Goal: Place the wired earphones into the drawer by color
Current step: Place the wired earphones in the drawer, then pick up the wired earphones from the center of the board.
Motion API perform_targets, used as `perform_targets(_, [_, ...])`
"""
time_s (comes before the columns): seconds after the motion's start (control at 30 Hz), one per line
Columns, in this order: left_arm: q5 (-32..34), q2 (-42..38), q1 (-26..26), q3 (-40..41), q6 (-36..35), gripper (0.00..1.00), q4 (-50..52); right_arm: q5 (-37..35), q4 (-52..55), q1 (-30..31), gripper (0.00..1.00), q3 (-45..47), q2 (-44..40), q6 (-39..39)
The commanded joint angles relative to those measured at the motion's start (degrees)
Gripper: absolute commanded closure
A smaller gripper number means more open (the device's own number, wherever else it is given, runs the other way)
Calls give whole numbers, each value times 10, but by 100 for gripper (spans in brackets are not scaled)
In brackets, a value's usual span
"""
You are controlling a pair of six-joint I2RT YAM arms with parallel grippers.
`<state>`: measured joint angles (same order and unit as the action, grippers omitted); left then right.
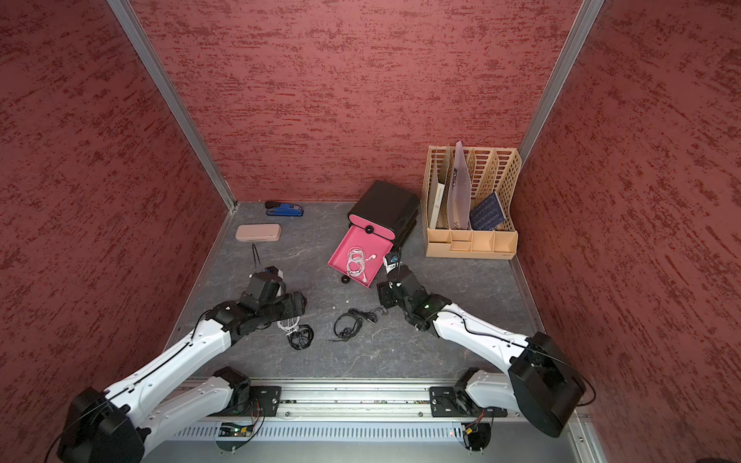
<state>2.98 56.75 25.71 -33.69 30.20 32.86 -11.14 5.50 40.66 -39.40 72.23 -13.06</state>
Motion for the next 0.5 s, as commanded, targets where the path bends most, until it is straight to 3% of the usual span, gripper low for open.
perform_targets(0.0, [-14,22,3,7,2,8,-19,0,-7,-2,34,-20,4,-2])
perform_targets(0.2, [-4,55,5,18,3,15,-42,-2,-6,-2,34,-20,5,-1])
perform_targets(0.47, [-3,92,6,31,5,17,-72,-3,-6,-2,34,-21,5,-1])
